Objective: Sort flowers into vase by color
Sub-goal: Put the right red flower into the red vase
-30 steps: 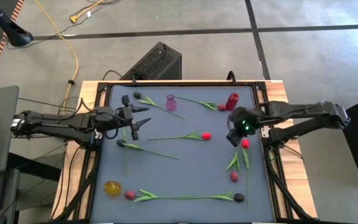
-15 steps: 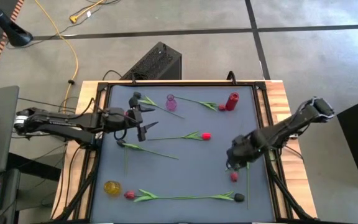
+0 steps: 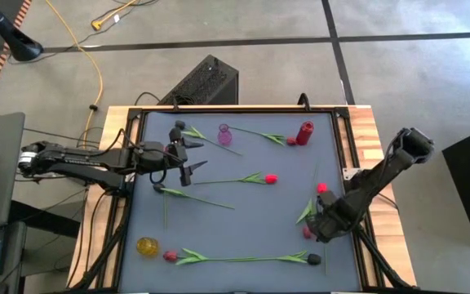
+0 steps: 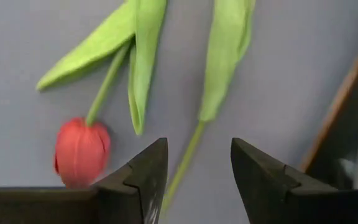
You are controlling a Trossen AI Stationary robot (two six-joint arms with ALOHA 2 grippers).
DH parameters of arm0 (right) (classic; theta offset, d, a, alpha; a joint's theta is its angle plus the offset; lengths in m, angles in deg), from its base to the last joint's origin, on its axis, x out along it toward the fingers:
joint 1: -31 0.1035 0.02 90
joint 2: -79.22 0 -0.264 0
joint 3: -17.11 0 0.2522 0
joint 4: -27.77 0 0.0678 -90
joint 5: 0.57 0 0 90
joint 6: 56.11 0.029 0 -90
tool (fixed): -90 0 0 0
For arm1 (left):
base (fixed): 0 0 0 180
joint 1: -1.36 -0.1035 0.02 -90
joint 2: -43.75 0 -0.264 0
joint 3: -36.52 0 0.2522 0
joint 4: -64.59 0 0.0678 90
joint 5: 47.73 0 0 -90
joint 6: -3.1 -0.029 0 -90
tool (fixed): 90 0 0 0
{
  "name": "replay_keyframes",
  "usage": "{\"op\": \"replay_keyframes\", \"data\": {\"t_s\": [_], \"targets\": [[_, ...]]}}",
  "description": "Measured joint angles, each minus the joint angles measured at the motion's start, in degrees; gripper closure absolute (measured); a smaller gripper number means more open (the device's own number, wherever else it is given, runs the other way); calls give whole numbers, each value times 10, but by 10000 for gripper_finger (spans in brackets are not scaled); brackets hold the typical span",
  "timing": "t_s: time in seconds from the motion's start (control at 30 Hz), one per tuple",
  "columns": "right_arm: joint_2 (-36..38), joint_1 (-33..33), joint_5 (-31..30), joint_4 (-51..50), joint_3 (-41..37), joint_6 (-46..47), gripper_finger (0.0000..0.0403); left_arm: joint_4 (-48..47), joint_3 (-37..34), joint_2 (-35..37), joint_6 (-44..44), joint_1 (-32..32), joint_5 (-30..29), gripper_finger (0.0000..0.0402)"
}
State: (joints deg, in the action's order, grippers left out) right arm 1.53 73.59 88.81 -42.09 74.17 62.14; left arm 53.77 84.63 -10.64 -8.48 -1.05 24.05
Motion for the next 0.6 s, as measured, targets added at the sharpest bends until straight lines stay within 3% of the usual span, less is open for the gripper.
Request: {"op": "replay_keyframes", "data": {"t_s": [0.43, 0.6], "targets": [[0, 2, -25, 65, -75, 22, 201, 0, 0, 0, 3, -12, 0, 145], [1, 2, -41, 95, -90, 29, 237, 0, 0, 0, 6, -12, 0, 145]]}}
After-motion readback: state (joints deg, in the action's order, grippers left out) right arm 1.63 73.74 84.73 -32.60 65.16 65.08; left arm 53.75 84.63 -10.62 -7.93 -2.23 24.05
